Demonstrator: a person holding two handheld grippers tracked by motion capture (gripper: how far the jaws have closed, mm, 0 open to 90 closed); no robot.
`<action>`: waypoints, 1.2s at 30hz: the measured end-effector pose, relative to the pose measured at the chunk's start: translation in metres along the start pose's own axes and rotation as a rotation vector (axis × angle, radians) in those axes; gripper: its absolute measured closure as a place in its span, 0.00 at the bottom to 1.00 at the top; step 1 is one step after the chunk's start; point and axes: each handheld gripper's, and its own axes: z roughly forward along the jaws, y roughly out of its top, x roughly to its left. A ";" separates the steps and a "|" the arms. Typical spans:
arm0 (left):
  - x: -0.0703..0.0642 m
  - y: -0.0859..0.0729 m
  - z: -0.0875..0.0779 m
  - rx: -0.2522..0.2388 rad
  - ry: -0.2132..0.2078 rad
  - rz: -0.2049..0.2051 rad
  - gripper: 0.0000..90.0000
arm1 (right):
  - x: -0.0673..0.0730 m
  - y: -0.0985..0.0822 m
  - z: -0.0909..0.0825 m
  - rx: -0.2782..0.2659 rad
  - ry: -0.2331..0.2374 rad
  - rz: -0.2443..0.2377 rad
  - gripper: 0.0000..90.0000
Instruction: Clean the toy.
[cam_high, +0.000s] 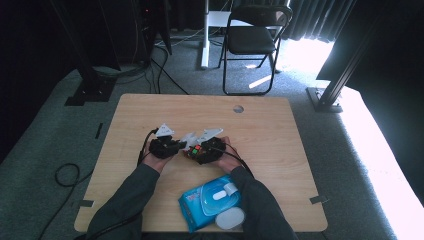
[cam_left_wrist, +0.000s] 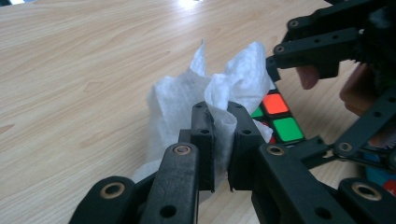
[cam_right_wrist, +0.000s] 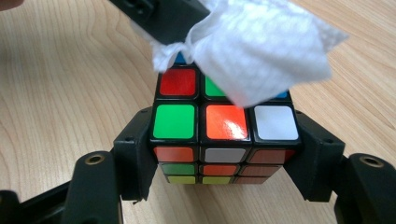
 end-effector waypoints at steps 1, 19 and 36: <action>0.000 0.000 0.000 -0.002 0.002 -0.004 0.93 | 0.000 0.000 0.000 -0.002 0.001 -0.001 0.38; 0.015 -0.013 0.010 0.044 -0.004 -0.052 0.93 | 0.000 0.001 -0.006 -0.054 0.034 0.000 0.38; 0.027 -0.038 0.025 0.171 0.177 -0.055 0.67 | -0.002 -0.001 -0.004 -0.031 0.000 0.018 0.38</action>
